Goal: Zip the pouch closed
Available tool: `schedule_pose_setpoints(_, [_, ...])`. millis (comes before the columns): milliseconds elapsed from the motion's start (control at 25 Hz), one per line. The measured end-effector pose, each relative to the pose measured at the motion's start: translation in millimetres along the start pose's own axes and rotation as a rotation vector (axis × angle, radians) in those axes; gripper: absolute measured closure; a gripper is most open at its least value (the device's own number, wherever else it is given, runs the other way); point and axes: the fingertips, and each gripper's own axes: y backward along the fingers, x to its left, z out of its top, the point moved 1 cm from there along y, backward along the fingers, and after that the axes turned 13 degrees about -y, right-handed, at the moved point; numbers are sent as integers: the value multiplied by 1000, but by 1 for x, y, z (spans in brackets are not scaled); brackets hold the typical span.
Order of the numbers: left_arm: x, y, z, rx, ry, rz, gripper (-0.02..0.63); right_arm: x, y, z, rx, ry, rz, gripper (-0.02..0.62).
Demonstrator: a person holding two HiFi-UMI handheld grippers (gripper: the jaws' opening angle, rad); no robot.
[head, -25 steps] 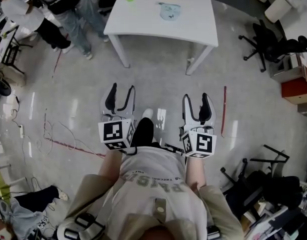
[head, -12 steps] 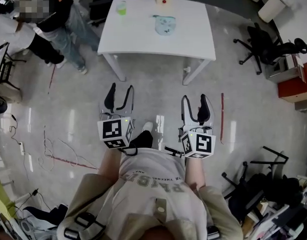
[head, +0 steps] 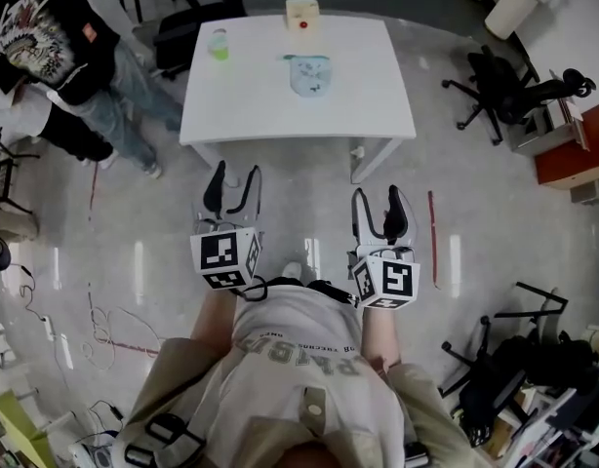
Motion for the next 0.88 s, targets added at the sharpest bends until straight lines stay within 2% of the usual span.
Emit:
schedule_pose_setpoints(240, [6, -22, -15, 39, 10, -13, 364, -7, -24, -9, 37, -6, -9, 344])
schedule_pose_setpoints(600, [22, -57, -40, 113, 35, 11, 364, -12, -73, -18, 84, 5, 13, 344])
schedule_pose_setpoints(880, [28, -113, -40, 140, 44, 26, 364, -34, -135, -13, 115, 14, 45, 344])
